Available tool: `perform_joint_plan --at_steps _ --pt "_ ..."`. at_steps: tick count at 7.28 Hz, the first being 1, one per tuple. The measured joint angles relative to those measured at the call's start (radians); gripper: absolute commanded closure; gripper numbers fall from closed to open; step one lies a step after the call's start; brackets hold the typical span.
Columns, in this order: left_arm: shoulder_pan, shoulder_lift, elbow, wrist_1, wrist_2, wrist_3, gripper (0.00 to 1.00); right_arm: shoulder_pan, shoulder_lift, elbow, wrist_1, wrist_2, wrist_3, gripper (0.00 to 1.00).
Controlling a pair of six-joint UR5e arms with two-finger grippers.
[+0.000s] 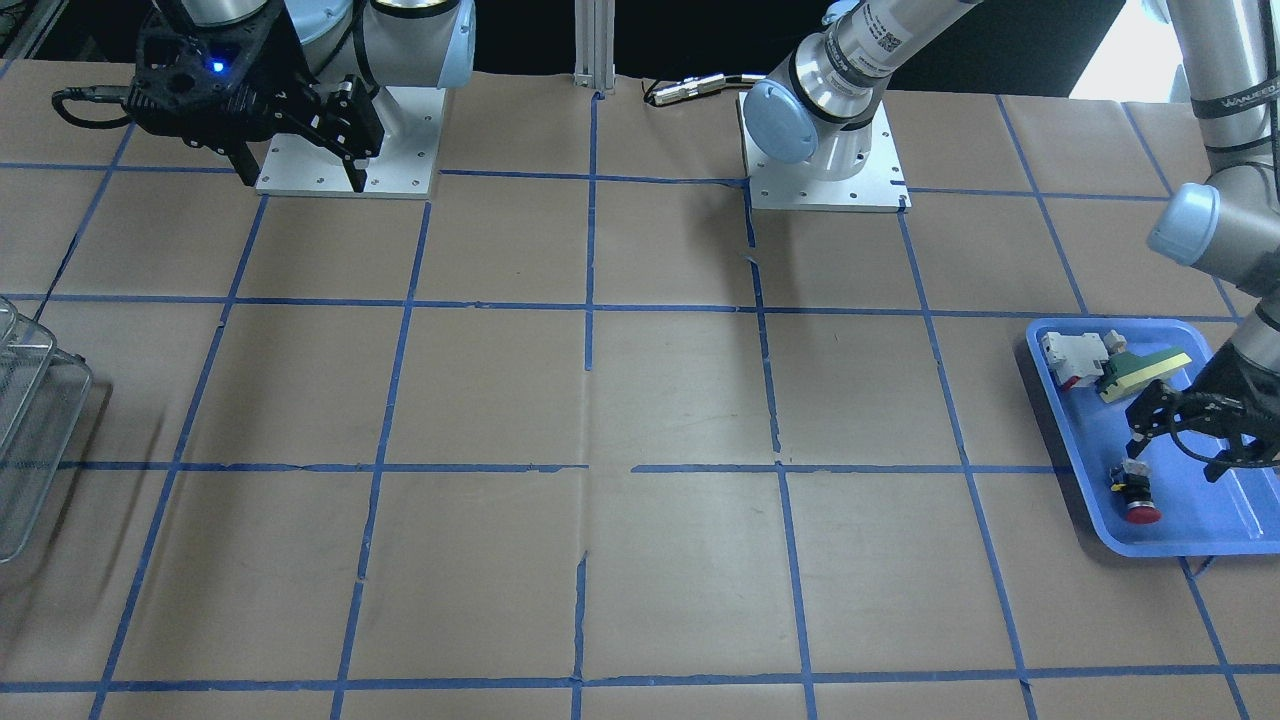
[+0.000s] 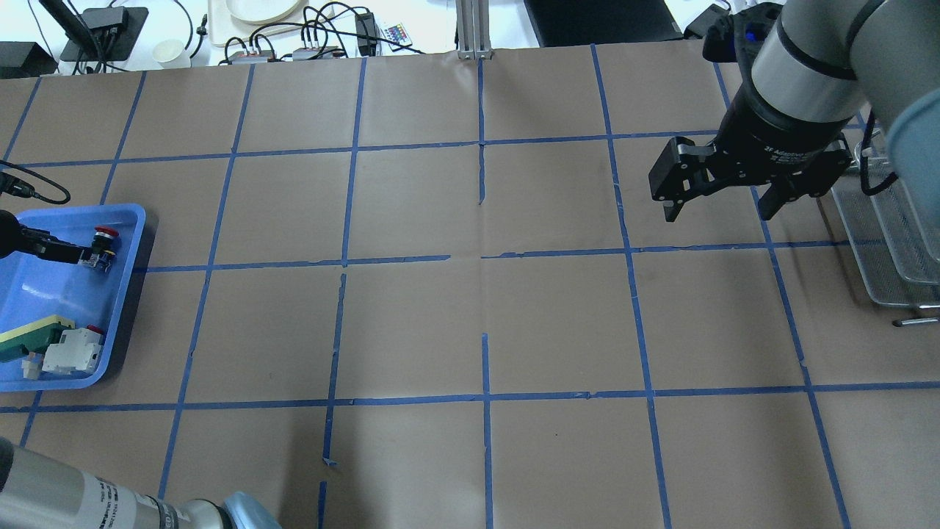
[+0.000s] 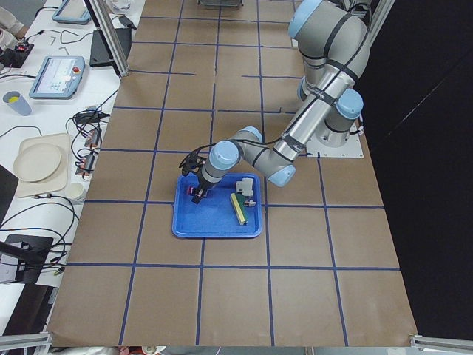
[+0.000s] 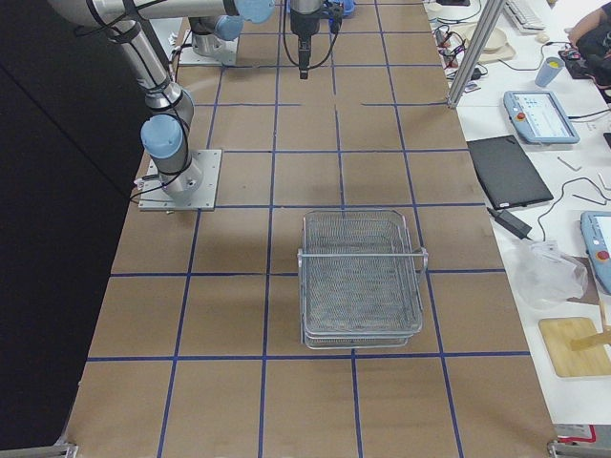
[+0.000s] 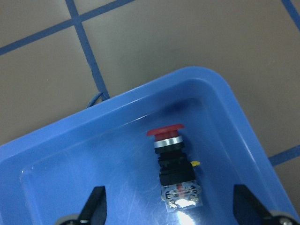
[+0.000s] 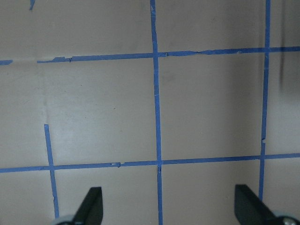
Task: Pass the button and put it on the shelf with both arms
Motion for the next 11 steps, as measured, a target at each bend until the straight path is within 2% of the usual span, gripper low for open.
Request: perform_joint_plan --at_steps 2,3,4,6,7,9,11 --pt "0.002 -0.014 -0.038 0.012 -0.003 0.005 0.13 0.001 -0.001 0.0 -0.001 0.002 -0.005 0.0" --pt "0.002 -0.017 -0.053 0.014 -0.003 0.006 0.25 0.003 0.001 0.0 0.0 0.004 -0.006 0.0" --pt "0.002 -0.02 -0.059 0.015 -0.003 0.007 0.26 0.003 0.003 0.001 -0.003 0.006 -0.004 0.0" --pt "0.002 -0.026 -0.056 0.014 -0.001 0.01 0.46 0.001 0.007 0.001 -0.013 0.008 0.008 0.0" --pt "0.002 -0.027 -0.053 0.014 -0.001 0.011 0.7 -0.006 0.007 0.001 -0.014 0.01 0.019 0.0" --pt "0.002 -0.025 -0.048 0.014 -0.001 0.013 0.81 -0.032 0.007 -0.001 -0.009 0.014 0.041 0.0" --pt "0.003 -0.007 -0.047 0.013 -0.003 0.008 0.87 -0.044 0.006 -0.005 -0.005 0.017 0.087 0.0"
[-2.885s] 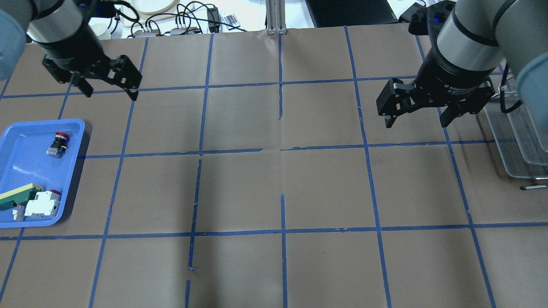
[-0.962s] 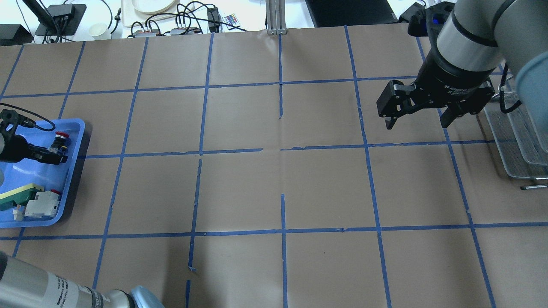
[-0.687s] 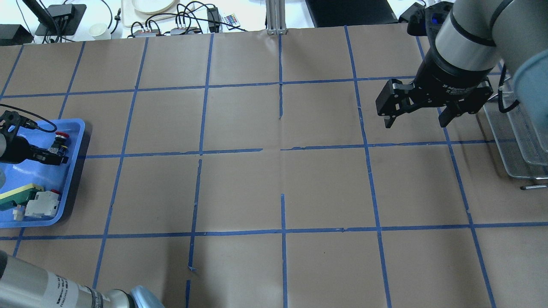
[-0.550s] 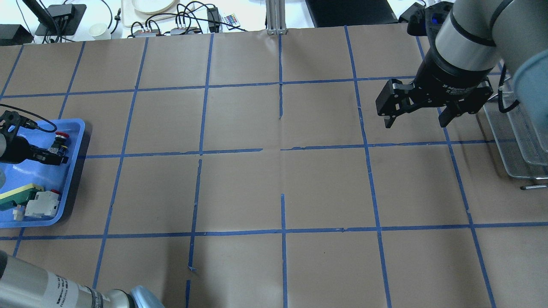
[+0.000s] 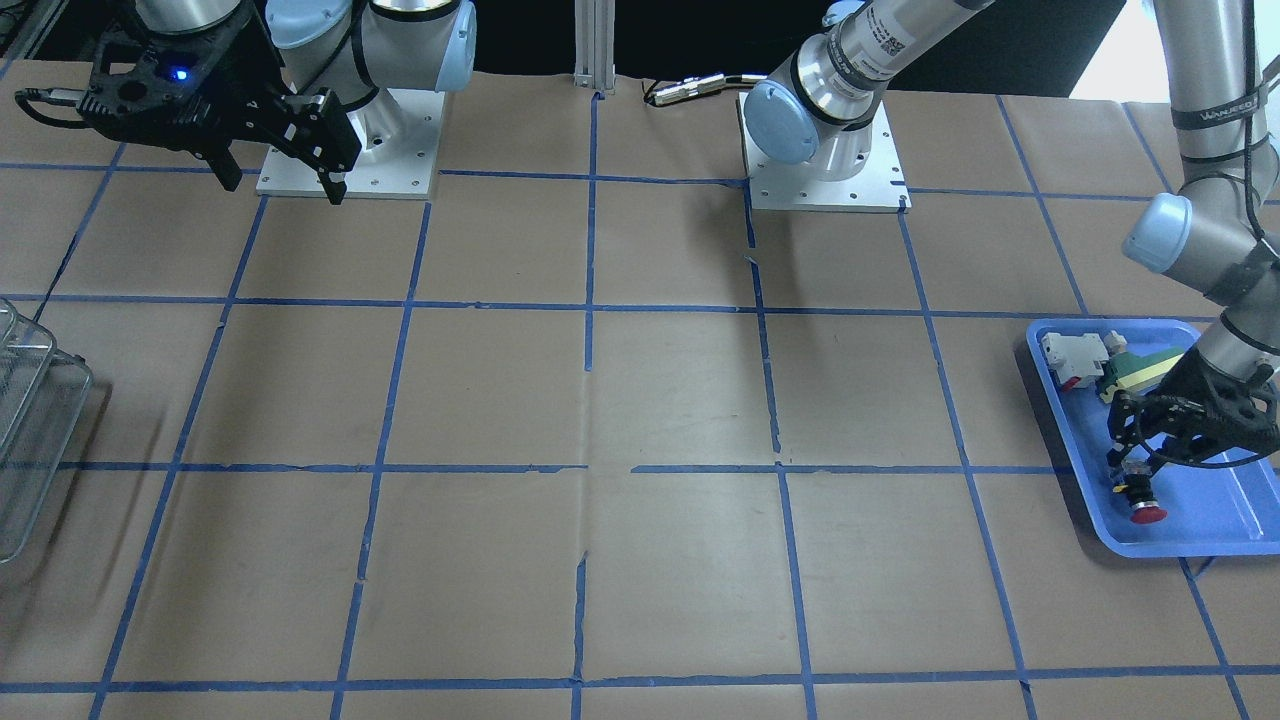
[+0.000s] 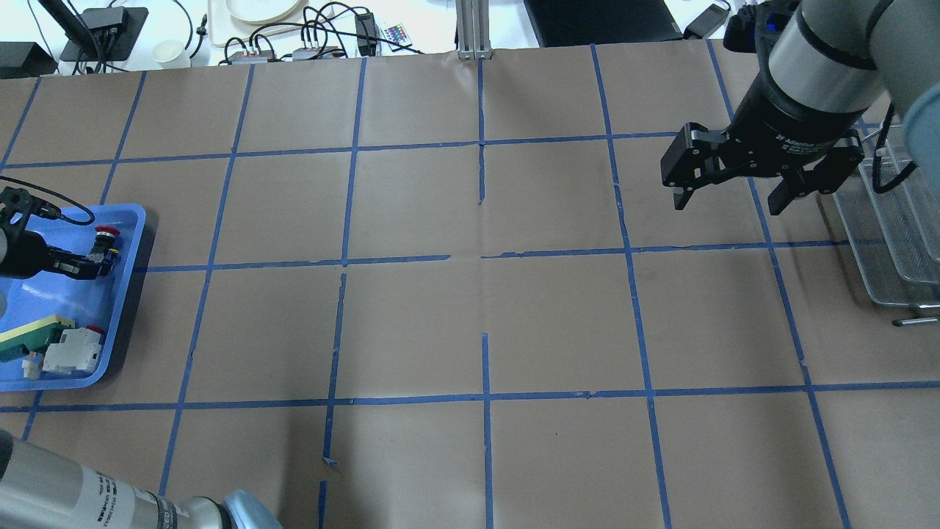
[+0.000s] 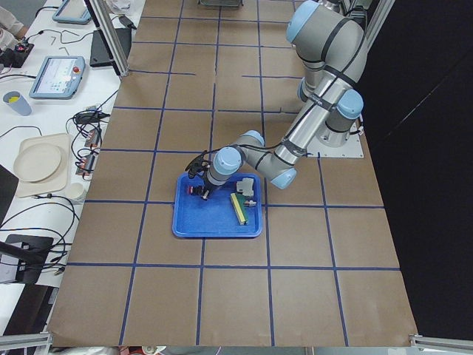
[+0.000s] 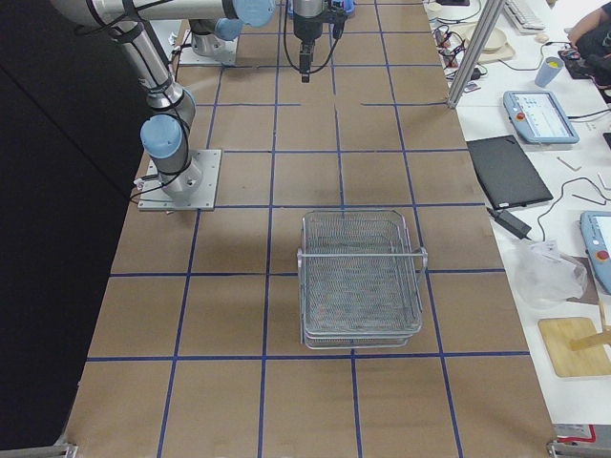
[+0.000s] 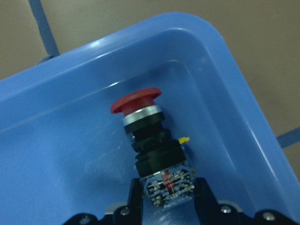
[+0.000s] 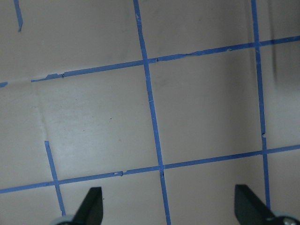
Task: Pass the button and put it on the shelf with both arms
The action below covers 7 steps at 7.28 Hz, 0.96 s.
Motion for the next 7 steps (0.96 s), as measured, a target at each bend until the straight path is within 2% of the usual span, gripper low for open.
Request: perform_joint_plan --at_steps 2,3,4,5,7 --pt "-0.01 0.064 -0.008 -0.022 0.002 -0.005 0.87 -0.006 0.0 0.002 0.004 0.069 0.147 0.0" --pt "-0.038 0.143 -0.022 -0.091 0.004 -0.006 0.87 -0.022 0.0 0.003 0.015 0.127 0.225 0.0" --pt "-0.088 0.244 -0.033 -0.213 0.005 -0.007 0.87 -0.063 0.001 0.003 0.054 0.223 0.274 0.0" --pt "-0.164 0.353 -0.039 -0.356 0.005 -0.009 0.87 -0.135 0.001 0.004 0.128 0.361 0.303 0.0" --pt "-0.369 0.509 -0.044 -0.56 -0.027 -0.011 0.87 -0.229 0.004 0.005 0.25 0.607 0.461 0.0"
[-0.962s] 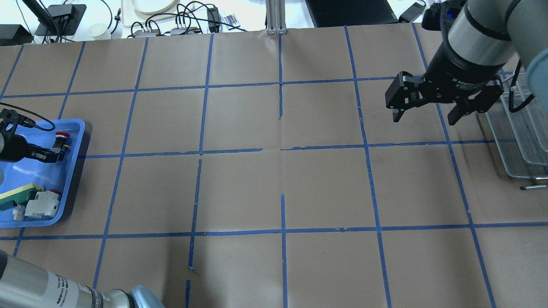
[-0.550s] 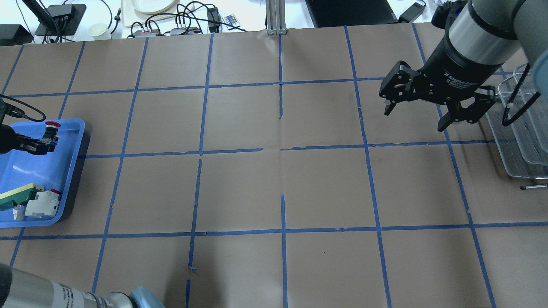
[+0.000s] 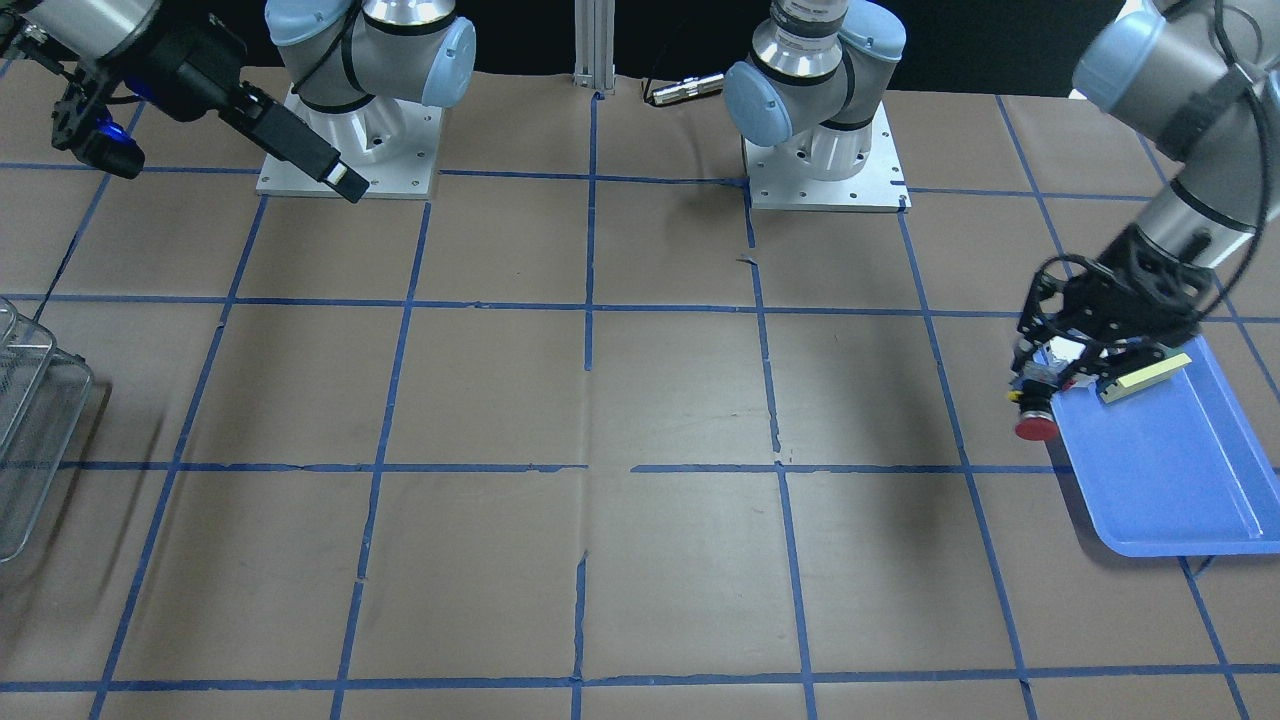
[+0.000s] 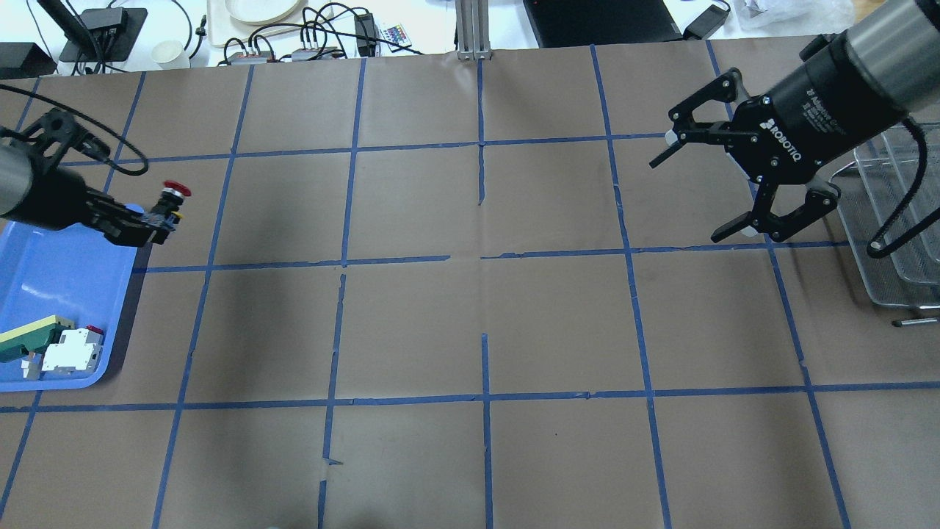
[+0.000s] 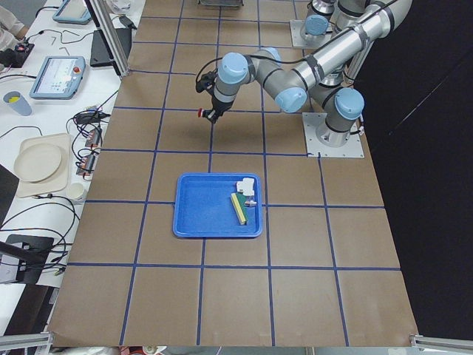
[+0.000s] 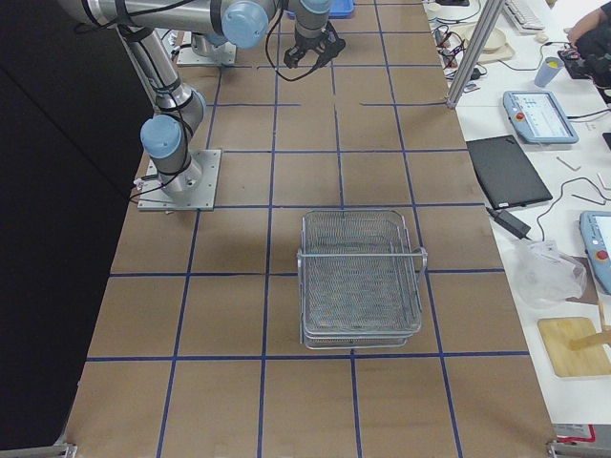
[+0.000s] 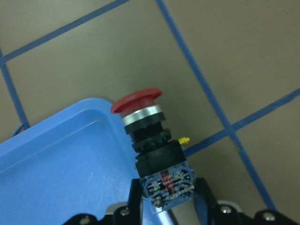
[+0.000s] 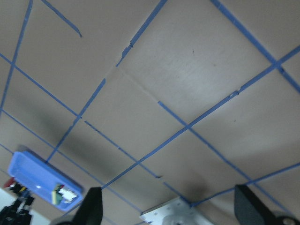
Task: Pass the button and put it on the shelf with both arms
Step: 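Carry the red button toward the table center while the right gripper swings toward it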
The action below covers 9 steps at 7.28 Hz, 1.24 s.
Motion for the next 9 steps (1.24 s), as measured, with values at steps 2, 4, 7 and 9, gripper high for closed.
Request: perform_joint_plan --at_steps 2,4,7,9 --pt "-0.276 0.089 0.001 -0.047 -0.037 -0.003 0.87 -0.019 0.03 0.023 0.03 0.162 0.151 0.0" --pt "-0.494 0.126 0.006 -0.043 -0.049 -0.023 0.87 -0.024 0.052 0.045 0.025 0.257 0.204 0.0" --pt "-0.657 0.123 0.009 -0.022 -0.053 -0.034 0.87 -0.025 0.165 0.037 0.025 0.36 0.281 0.0" --pt "-0.718 0.136 0.017 -0.003 -0.066 0.013 0.87 -0.017 0.213 0.047 0.036 0.403 0.288 0.0"
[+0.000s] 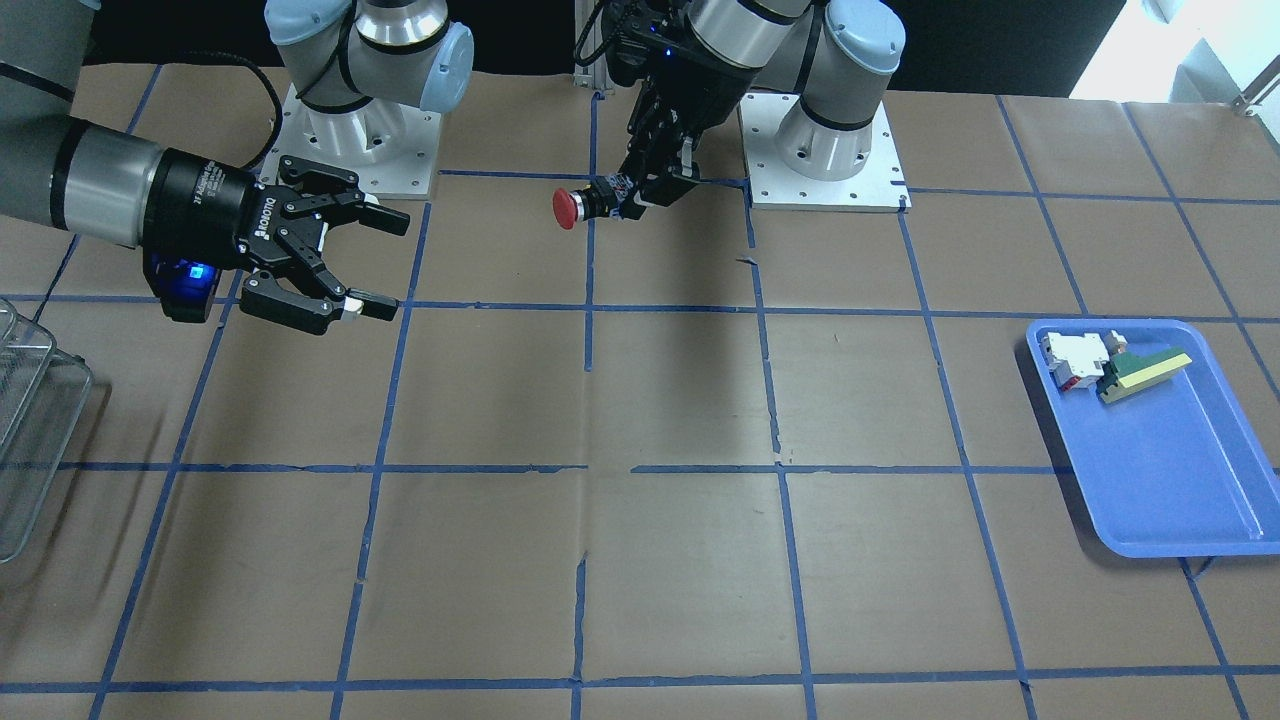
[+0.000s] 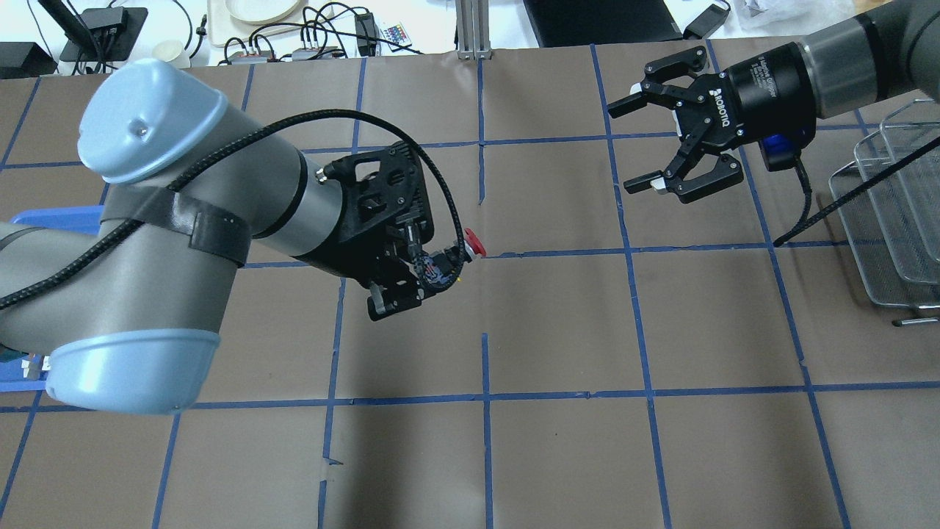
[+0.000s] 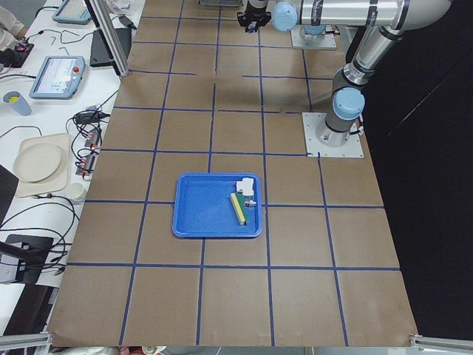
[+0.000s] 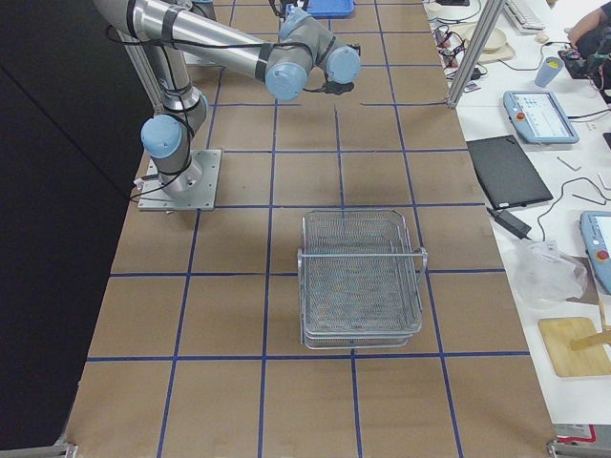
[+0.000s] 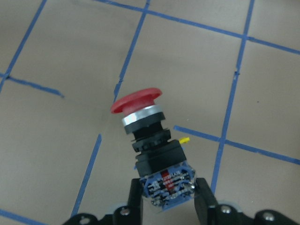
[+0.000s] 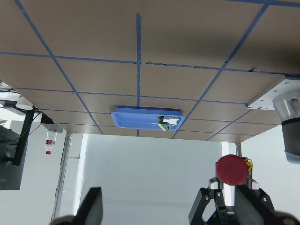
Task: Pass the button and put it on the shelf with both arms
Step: 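Carry the red button toward the table center while the right gripper swings toward it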
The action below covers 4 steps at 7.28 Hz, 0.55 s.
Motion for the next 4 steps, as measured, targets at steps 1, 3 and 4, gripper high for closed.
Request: perform_joint_plan --at_steps 1,3,4 --pt "-0.005 -0.004 0.001 0.004 -0.014 0.032 0.87 0.003 0.005 0.007 0.014 0.006 0.0 0.0" --pt "-0.004 -0.016 0.001 0.008 -0.026 0.086 0.87 0.018 -0.001 0.028 0.059 0.008 -0.007 0.0" --pt "0.0 -0.018 0.002 0.009 -0.032 0.115 0.87 0.045 0.001 0.034 0.071 0.007 -0.007 0.0"
